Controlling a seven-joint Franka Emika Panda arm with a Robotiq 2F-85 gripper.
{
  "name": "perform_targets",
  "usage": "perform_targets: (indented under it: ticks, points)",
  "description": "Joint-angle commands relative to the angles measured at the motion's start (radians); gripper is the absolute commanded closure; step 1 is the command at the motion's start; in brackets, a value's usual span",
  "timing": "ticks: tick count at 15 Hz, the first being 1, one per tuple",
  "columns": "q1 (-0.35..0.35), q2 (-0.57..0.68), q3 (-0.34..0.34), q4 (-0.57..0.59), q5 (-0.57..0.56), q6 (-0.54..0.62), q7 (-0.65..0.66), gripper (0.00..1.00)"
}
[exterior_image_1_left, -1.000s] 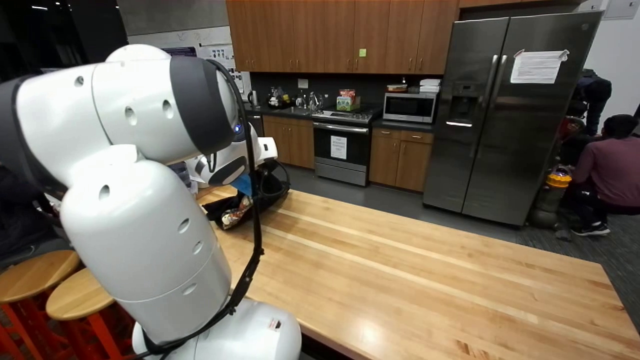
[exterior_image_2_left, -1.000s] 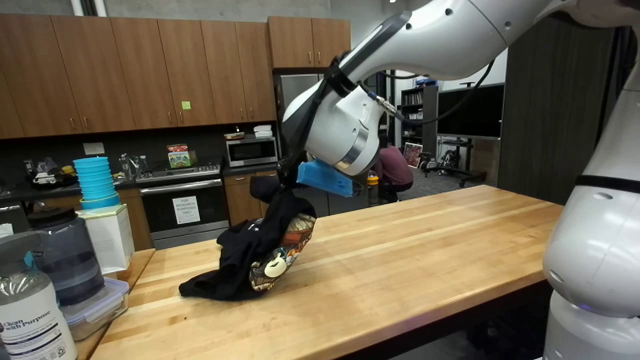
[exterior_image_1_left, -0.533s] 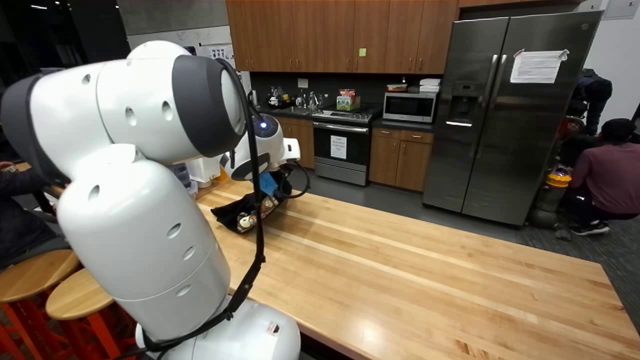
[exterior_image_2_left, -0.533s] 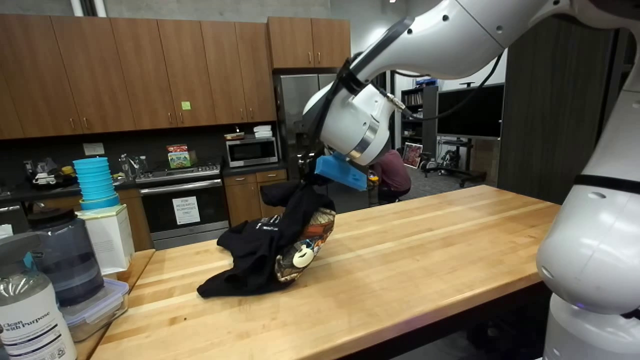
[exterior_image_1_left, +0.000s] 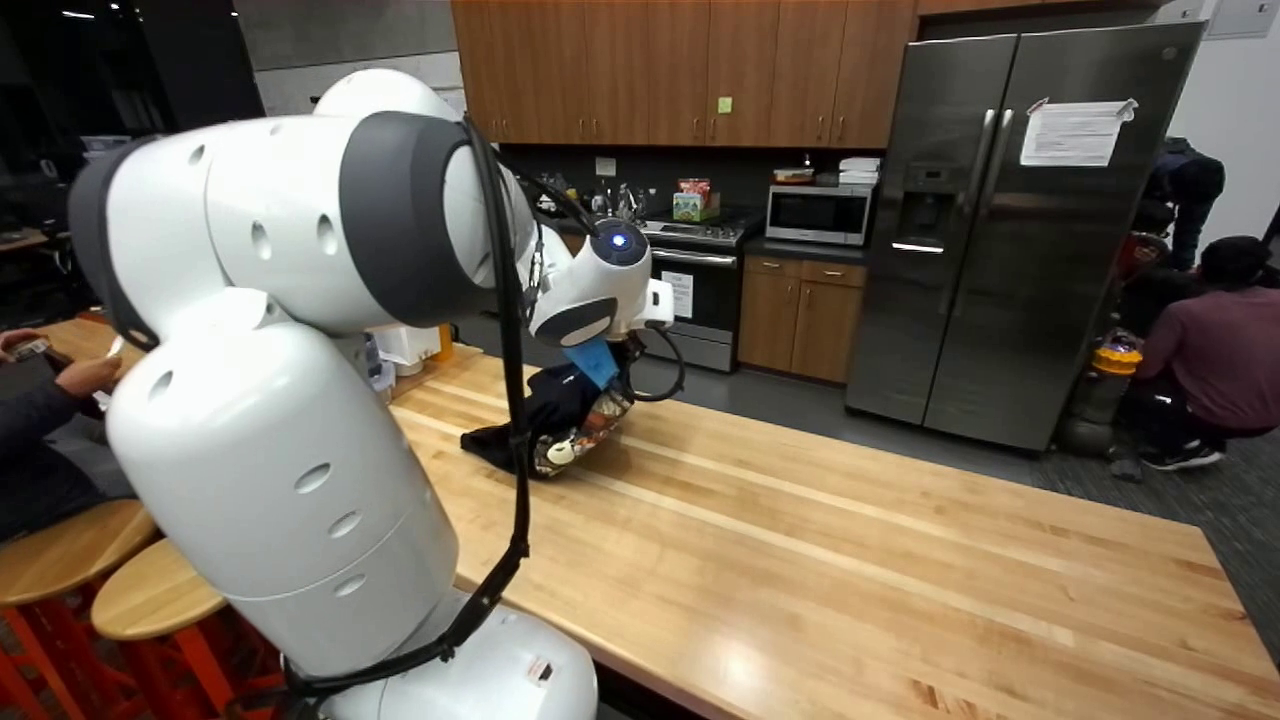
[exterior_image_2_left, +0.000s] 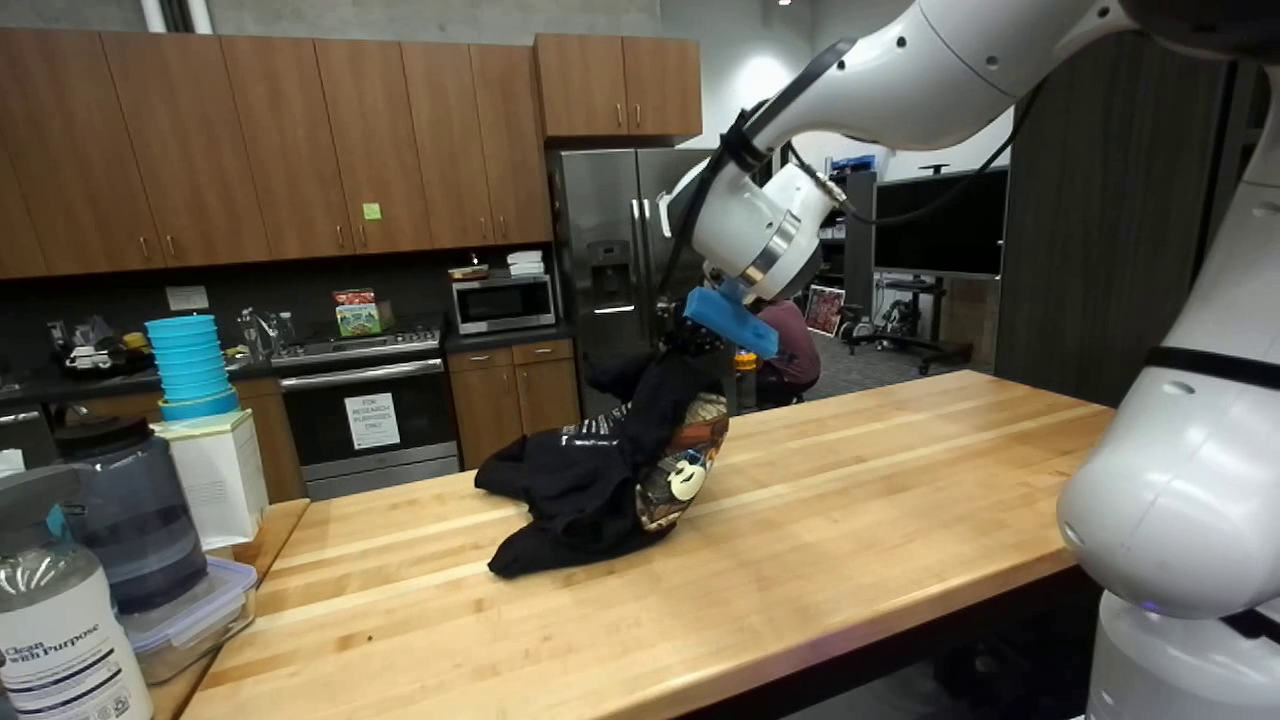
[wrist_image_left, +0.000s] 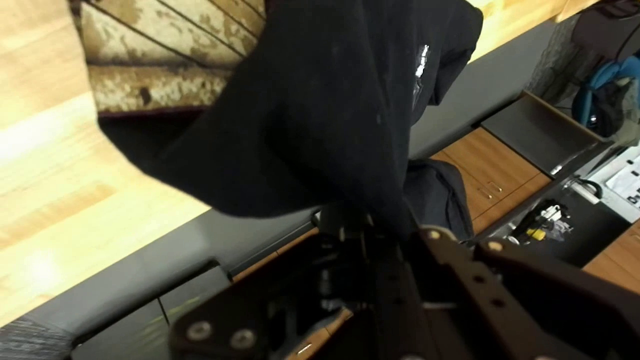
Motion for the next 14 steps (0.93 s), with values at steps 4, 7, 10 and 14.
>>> perform_targets:
  ticks: [4, 7, 10, 14]
  points:
    - [-0.031, -0.028, -0.068, 0.005, 0.022, -0.060, -0.014, 0.99]
    - [-0.014, -0.042, -0.040, -0.011, -0.006, -0.021, 0.005, 0.99]
    - [0.005, -0.055, 0.038, -0.039, -0.083, 0.042, 0.047, 0.99]
    - [0.067, -0.068, 0.140, -0.087, -0.251, 0.166, 0.158, 0.99]
